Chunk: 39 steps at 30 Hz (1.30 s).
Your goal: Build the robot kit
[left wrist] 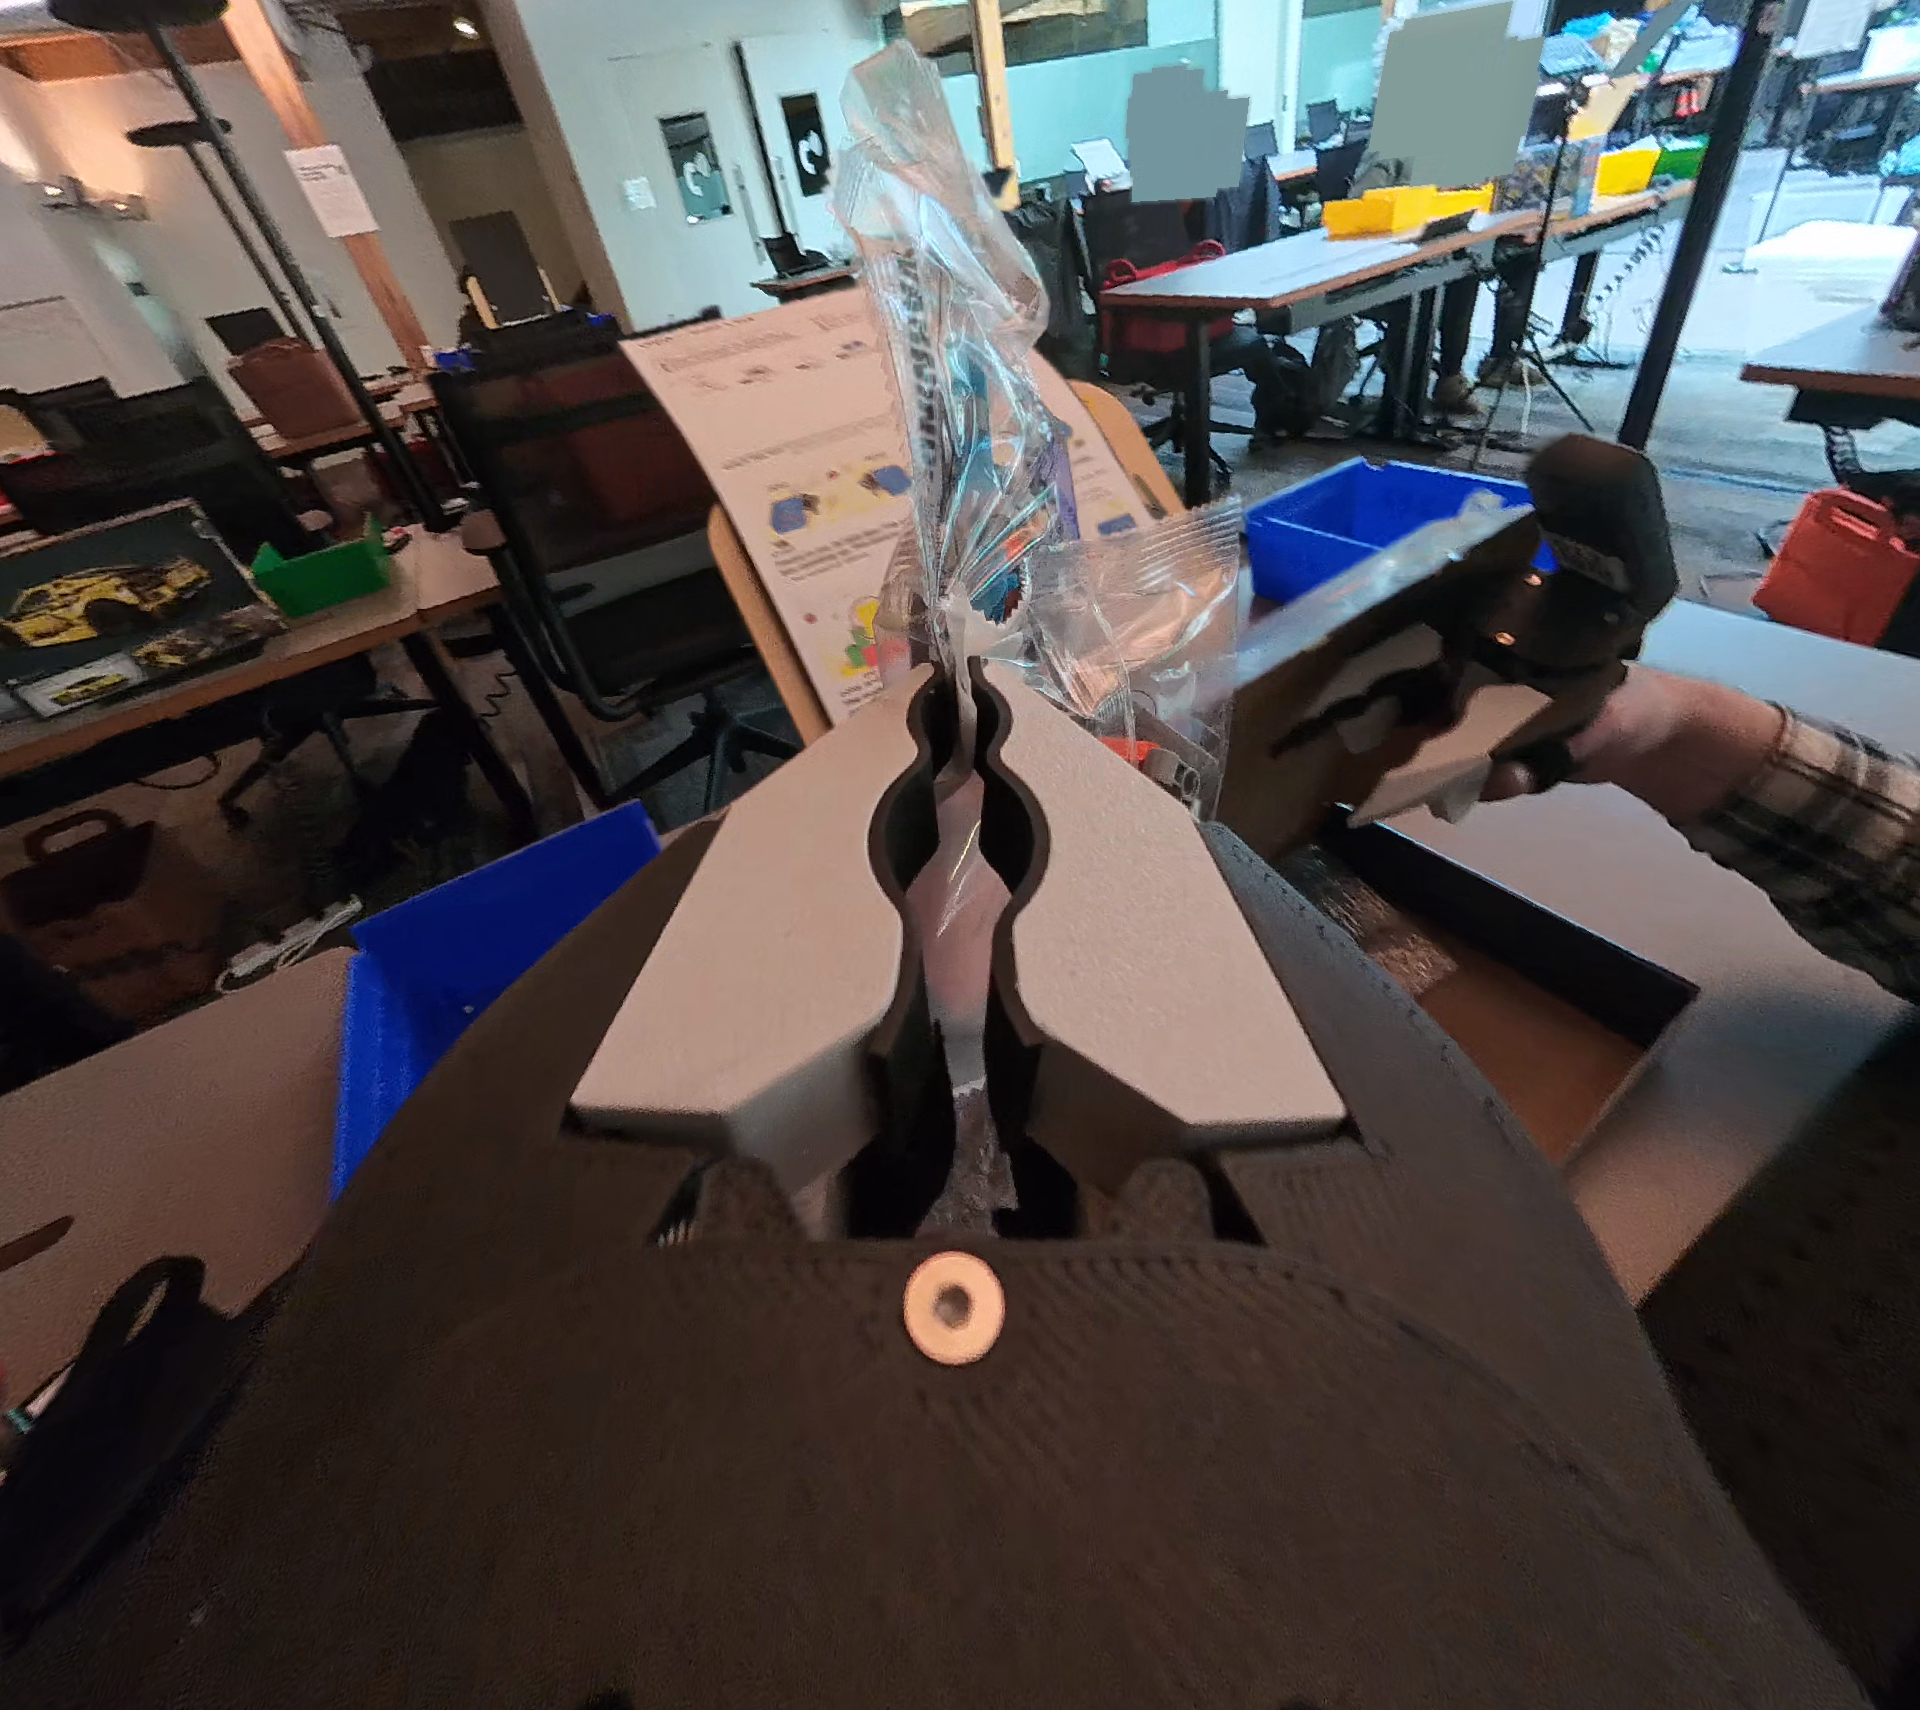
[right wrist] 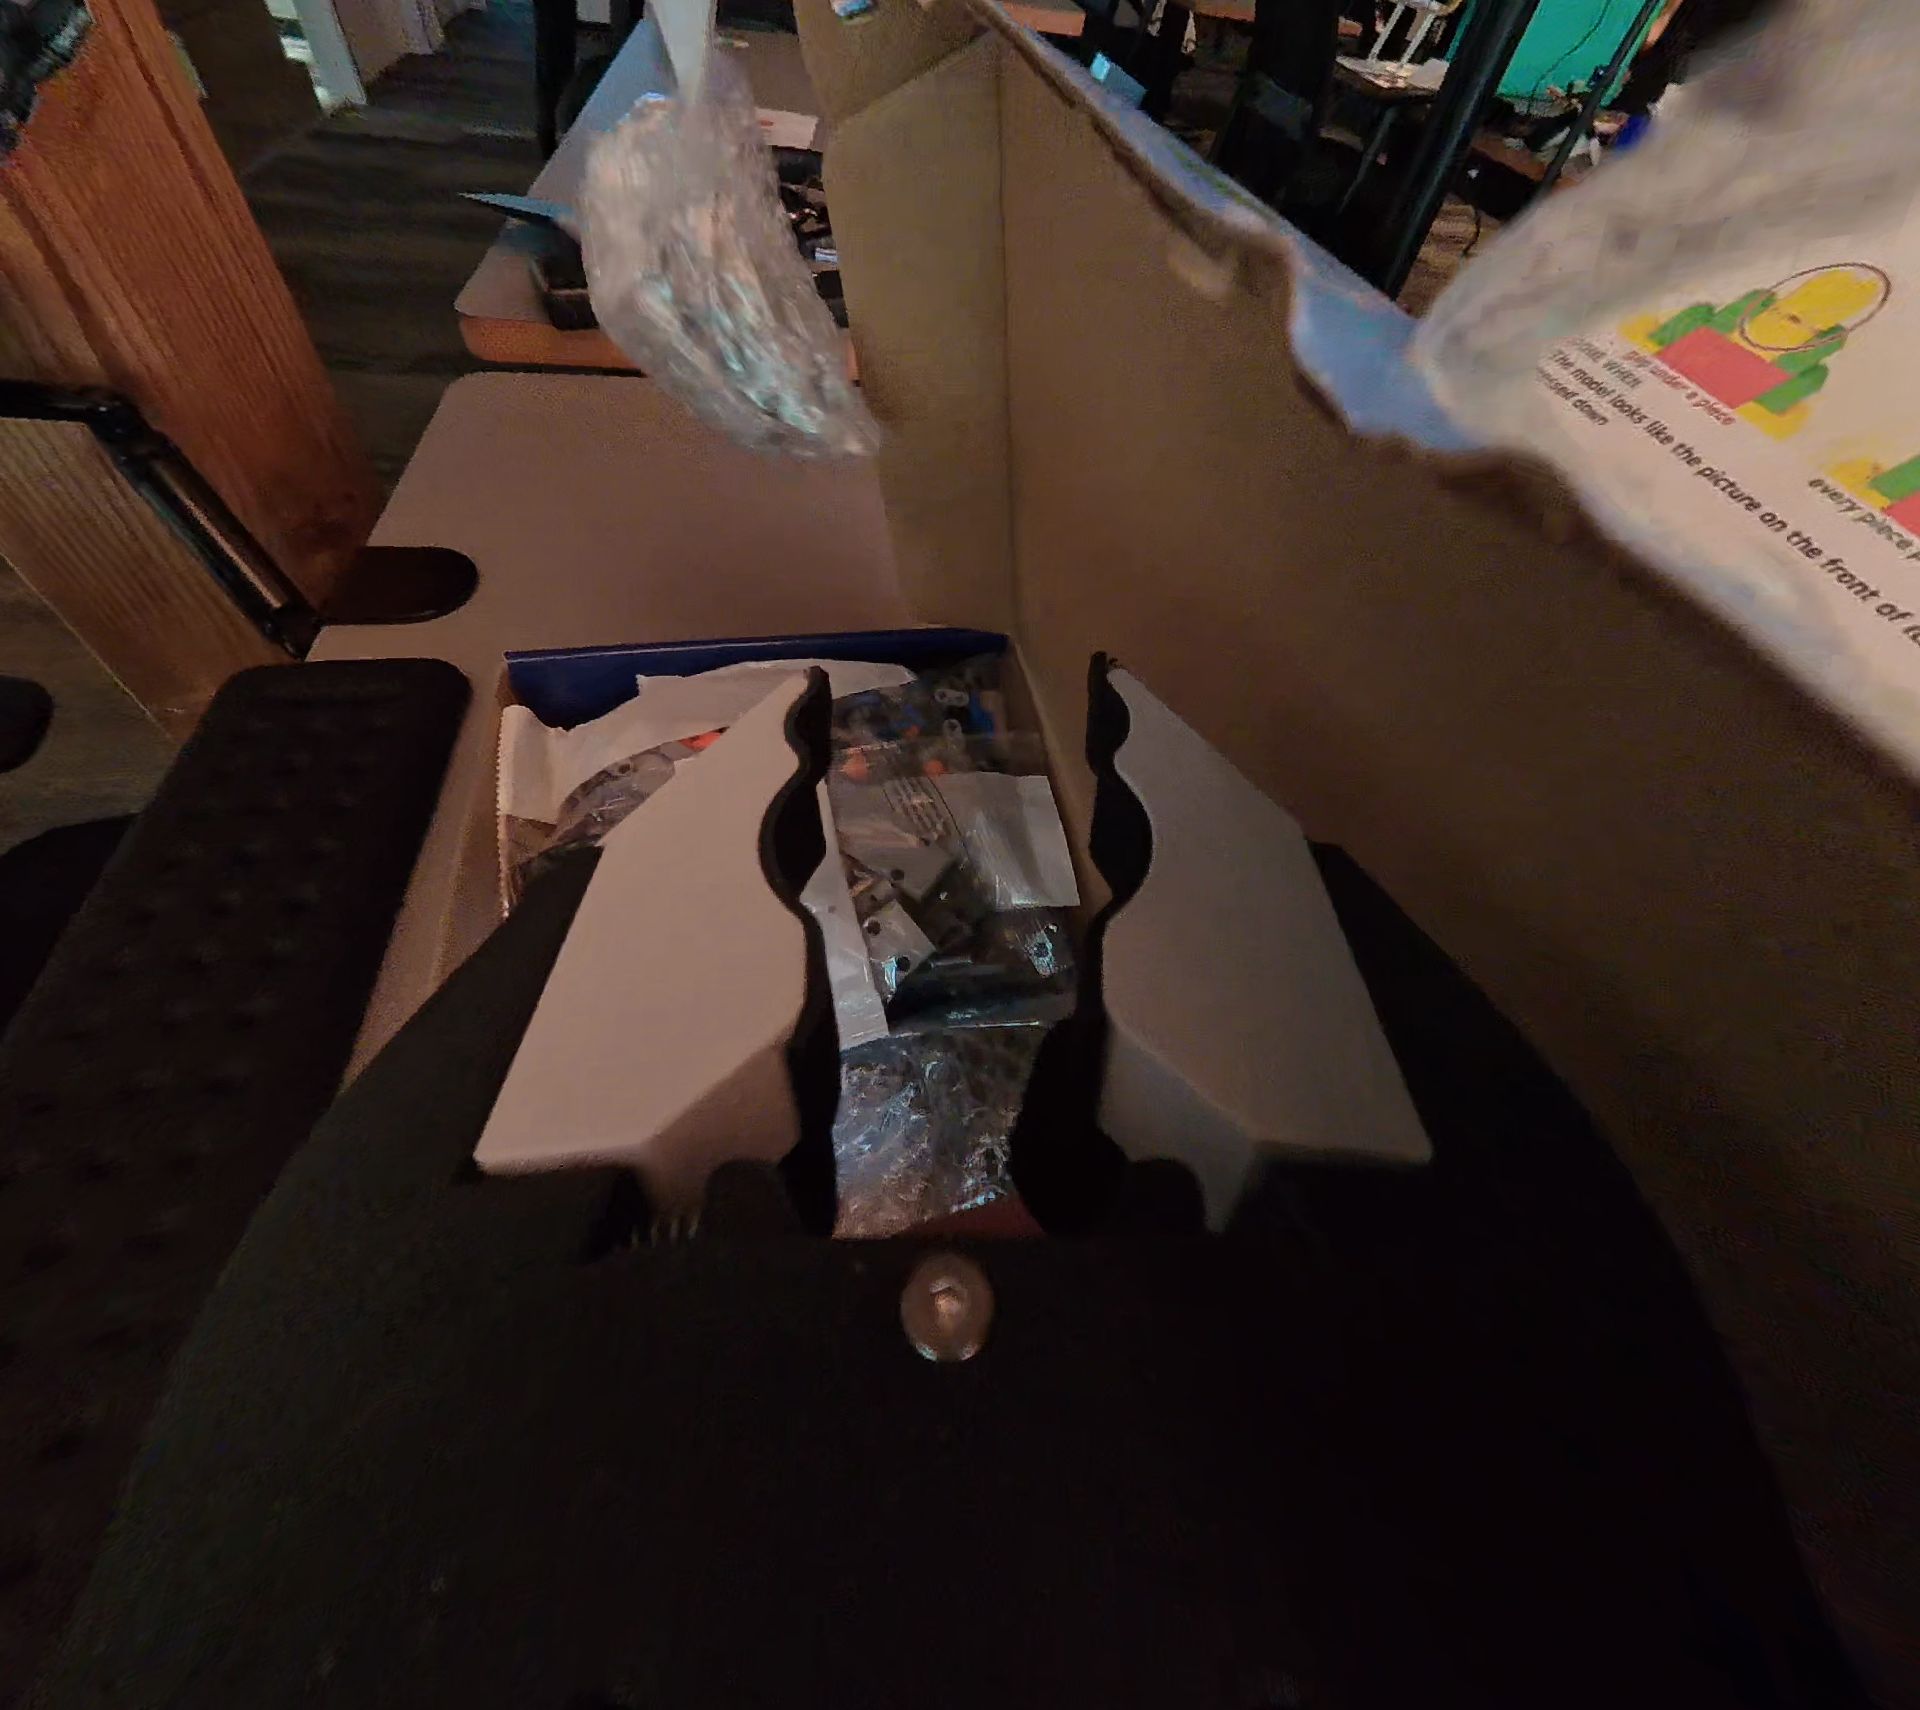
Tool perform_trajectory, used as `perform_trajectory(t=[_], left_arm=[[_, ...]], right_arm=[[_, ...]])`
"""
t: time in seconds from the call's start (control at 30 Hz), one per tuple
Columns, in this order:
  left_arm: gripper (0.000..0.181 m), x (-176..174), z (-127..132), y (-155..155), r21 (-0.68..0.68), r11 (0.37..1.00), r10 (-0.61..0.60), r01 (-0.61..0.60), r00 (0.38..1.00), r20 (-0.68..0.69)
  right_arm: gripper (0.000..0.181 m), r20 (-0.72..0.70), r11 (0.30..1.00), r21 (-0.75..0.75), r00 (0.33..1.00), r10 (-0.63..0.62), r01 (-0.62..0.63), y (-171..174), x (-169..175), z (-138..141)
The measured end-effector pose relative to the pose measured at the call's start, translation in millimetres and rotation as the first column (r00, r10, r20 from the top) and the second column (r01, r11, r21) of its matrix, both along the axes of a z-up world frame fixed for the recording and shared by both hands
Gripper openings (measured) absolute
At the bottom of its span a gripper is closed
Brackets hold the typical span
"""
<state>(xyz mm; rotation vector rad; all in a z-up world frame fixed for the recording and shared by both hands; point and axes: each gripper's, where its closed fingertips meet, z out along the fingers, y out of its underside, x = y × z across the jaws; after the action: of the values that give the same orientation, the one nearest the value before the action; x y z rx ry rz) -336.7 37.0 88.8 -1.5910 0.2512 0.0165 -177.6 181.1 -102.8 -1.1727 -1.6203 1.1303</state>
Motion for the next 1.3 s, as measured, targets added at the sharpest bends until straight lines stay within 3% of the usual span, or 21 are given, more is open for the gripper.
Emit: perform_trajectory(t=[0.27, 0.47, 0.57, 0.77, 0.87, 1.07, 1.13, 1.23, 1.3], left_arm=[[0.0, -99, 33, 16, 0.083, 0.983, 0.157, -0.164, 0.984, 0.084], [0.0, -173, 13, 59, 0.036, 0.962, 0.265, -0.27, 0.959, 0.099], [0.0, -201, -12, 84, -0.022, 0.958, 0.286, -0.285, 0.953, 0.101], [0.0, -234, -80, 132, -0.171, 0.966, 0.211, -0.193, 0.973, 0.095], [0.0, -240, -117, 155, -0.251, 0.961, 0.155, -0.113, 0.976, 0.156], [0.0, -261, -190, 195, -0.363, 0.928, 0.208, -0.079, 0.92, 0.333], [0.001, -283, -218, 203, -0.437, 0.881, 0.327, -0.181, 0.901, 0.287], [0.014, -310, -254, 203, -0.535, 0.758, 0.469, -0.375, 0.882, 0.046], [0.05, -308, -256, 202, -0.545, 0.735, 0.468, -0.403, 0.883, -0.022]], right_arm=[[0.043, -0.028, 0.998, -0.044, 0.999, -0.043, 0.041, 14, 1, 3], [0.045, -0.05, 0.99, -0.035, 0.989, -0.14, 0.139, 33, -1, 3], [0.046, -0.057, 0.987, -0.055, 0.987, -0.151, 0.148, 37, 0, 5], [0.046, -0.036, 0.988, -0.045, 0.988, -0.15, 0.148, 38, 0, 1], [0.046, -0.04, 0.987, -0.062, 0.988, -0.149, 0.146, 40, 2, 2], [0.046, -0.022, 0.985, -0.076, 0.988, -0.154, 0.152, 46, 2, -3], [0.046, -0.017, 0.984, -0.082, 0.987, -0.157, 0.155, 48, 3, -5], [0.046, -0.016, 0.984, -0.085, 0.987, -0.161, 0.159, 50, 4, -5], [0.047, -0.013, 0.983, -0.082, 0.986, -0.166, 0.164, 51, 4, -5]])
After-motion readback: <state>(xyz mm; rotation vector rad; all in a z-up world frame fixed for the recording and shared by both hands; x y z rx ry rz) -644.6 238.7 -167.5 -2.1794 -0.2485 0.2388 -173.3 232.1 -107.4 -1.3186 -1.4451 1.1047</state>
